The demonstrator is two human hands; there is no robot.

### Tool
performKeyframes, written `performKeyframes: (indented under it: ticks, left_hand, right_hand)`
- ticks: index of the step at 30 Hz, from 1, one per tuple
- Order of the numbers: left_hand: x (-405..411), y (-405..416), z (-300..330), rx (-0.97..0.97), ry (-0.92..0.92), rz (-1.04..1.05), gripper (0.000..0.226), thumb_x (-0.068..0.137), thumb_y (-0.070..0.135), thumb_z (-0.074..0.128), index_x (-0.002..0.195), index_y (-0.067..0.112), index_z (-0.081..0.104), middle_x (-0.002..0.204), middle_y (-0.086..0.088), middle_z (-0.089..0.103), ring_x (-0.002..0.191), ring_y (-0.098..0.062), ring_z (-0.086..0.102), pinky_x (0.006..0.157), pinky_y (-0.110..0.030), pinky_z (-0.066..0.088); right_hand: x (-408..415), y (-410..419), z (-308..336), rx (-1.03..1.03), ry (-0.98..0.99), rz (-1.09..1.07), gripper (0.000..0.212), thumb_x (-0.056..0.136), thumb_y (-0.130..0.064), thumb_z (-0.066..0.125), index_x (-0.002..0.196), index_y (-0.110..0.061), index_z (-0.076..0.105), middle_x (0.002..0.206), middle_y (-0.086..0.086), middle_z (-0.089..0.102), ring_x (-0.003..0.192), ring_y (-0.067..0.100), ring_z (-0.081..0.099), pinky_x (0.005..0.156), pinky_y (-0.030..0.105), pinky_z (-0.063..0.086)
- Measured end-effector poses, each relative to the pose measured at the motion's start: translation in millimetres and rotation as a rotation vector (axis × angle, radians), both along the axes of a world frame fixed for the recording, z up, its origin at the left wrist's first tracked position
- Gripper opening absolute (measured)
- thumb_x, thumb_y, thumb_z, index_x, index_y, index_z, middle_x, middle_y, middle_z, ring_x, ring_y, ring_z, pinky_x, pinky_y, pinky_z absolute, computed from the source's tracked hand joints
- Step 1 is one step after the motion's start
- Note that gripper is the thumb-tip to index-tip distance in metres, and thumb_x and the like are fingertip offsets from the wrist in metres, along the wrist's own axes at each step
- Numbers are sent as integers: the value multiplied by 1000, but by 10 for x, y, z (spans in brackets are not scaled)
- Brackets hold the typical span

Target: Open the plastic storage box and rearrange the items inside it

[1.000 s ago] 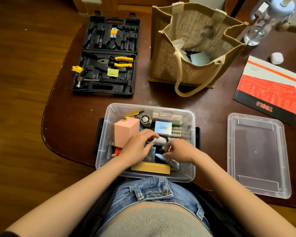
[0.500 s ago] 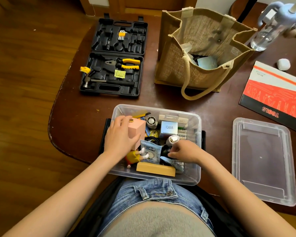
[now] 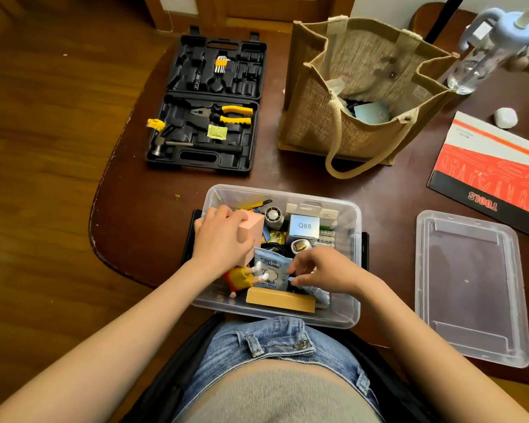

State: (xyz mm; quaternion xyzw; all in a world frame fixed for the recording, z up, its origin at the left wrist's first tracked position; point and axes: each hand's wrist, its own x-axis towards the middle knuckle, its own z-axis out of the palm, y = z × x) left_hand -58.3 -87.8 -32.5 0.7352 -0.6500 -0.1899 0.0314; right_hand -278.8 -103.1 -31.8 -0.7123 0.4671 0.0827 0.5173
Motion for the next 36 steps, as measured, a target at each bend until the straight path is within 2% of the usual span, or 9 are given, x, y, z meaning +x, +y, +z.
performKeyframes:
  ticks: [5, 7, 13, 16, 20, 23, 28, 31, 36]
  left_hand:
    - [12, 47, 6, -55, 83, 104, 46, 78, 39, 69, 119, 21, 60, 128, -6, 41, 122, -25, 34, 98, -37, 33]
    - [30, 45, 28, -38, 114, 132, 51, 76, 40, 72, 121, 20, 57, 134, -9, 36, 125, -29, 33, 99, -37, 34]
    - [-2, 25, 67, 30, 137, 142, 64, 74, 43, 73, 128, 21, 48, 141, -14, 31, 130, -33, 32, 103, -40, 33]
    - [-26, 29, 58, 42, 113, 133, 66, 74, 48, 71, 128, 20, 46, 139, -16, 32, 127, -35, 35, 101, -42, 36]
    - [-30, 31, 0, 89, 44, 99, 69, 75, 55, 66, 131, 22, 41, 129, -14, 44, 120, -33, 40, 97, -41, 36]
    - [-8, 38, -8, 94, 80, 69, 70, 74, 53, 65, 133, 28, 39, 129, -10, 47, 119, -30, 42, 97, -41, 36]
    - [153, 108, 85, -25, 469, 139, 65, 69, 35, 72, 128, 34, 46, 129, 0, 45, 115, -17, 44, 88, -27, 39]
    - [264, 146, 155, -87, 701, 180, 65, 72, 23, 74, 130, 34, 46, 127, 3, 41, 112, -7, 43, 84, -16, 33]
    - [382, 191, 293, -25, 904, -7, 72, 69, 21, 76, 131, 35, 42, 132, 4, 45, 123, -6, 44, 107, -32, 38]
  right_hand:
    - [162, 58, -33, 25, -34, 180, 20, 83, -26, 70, 103, -22, 70, 104, -8, 68, 92, 4, 59, 80, 18, 47]
    - [205, 91, -73, 21, 7, 239, 20, 86, -27, 67, 104, -21, 70, 104, -8, 68, 87, 3, 56, 73, 12, 42]
    - [273, 79, -97, -321, 146, -141, 7, 87, -27, 62, 81, -25, 65, 76, -11, 63, 71, 8, 58, 59, 20, 42]
    - [321, 49, -91, -372, 144, -227, 8, 85, -28, 63, 79, -26, 60, 70, -11, 60, 66, 7, 55, 52, 19, 39]
    - [432, 32, -94, -278, 69, -311, 17, 90, -27, 56, 84, -15, 65, 77, -2, 68, 74, 15, 62, 68, 33, 52]
    - [504, 41, -53, -236, 28, -366, 22, 93, -25, 51, 82, -13, 67, 75, 0, 69, 72, 18, 63, 70, 35, 53]
    - [521, 42, 29, -106, -38, -549, 38, 98, -39, 41, 91, -11, 66, 72, 0, 67, 66, 18, 61, 65, 36, 53]
    - [515, 5, 62, 187, -73, -773, 58, 95, -57, 32, 104, -7, 60, 75, 3, 65, 60, 15, 58, 50, 25, 47]
    - [494, -59, 83, 546, -251, -758, 94, 55, -89, 39, 112, -17, 60, 103, 9, 69, 90, 23, 68, 62, 33, 56]
